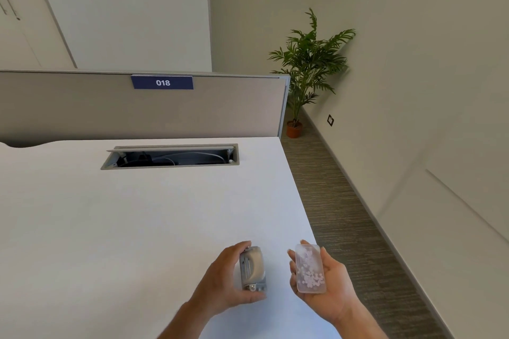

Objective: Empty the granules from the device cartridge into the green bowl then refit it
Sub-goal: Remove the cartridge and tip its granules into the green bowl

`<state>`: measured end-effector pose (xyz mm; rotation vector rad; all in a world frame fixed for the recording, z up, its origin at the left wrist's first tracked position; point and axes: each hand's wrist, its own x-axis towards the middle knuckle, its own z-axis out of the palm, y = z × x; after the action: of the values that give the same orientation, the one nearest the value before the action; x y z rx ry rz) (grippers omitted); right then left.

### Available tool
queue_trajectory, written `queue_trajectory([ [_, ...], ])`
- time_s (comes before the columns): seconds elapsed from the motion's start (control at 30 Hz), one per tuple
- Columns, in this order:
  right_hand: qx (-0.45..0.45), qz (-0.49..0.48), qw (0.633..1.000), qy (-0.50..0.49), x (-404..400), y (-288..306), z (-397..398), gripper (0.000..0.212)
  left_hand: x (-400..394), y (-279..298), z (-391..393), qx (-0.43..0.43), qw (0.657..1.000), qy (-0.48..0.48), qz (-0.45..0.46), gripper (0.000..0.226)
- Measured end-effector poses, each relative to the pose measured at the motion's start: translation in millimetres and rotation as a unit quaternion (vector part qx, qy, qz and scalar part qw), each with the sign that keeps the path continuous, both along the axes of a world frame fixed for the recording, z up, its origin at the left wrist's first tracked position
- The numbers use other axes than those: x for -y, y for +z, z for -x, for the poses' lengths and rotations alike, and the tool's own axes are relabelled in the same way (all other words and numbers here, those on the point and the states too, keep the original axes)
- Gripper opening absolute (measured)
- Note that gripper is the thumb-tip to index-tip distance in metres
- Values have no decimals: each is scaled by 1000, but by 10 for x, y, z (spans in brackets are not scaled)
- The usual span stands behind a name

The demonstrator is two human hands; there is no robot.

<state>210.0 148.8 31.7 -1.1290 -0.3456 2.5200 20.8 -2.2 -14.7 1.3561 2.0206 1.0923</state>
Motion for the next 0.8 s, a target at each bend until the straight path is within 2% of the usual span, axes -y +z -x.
queue_trajectory([
  [0.13,5,-4,1000,-8,25,-27,-77,50,90,-258,26,18,999,2,35,118],
  [0.33,9,-5,1000,-18,55,-53,-140,49,109,-395,90,11,999,-11,47,112],
  [0.57,8,-3,1000,-22,97,-57,-151,49,90,-440,112,12,998,-19,66,118],
  [0.7,1,-4,1000,-22,122,-77,-162,51,88,-444,110,19,997,-18,69,124],
  [0.8,-12,3,1000,-22,161,-73,-195,53,101,-458,108,12,997,-22,76,139],
])
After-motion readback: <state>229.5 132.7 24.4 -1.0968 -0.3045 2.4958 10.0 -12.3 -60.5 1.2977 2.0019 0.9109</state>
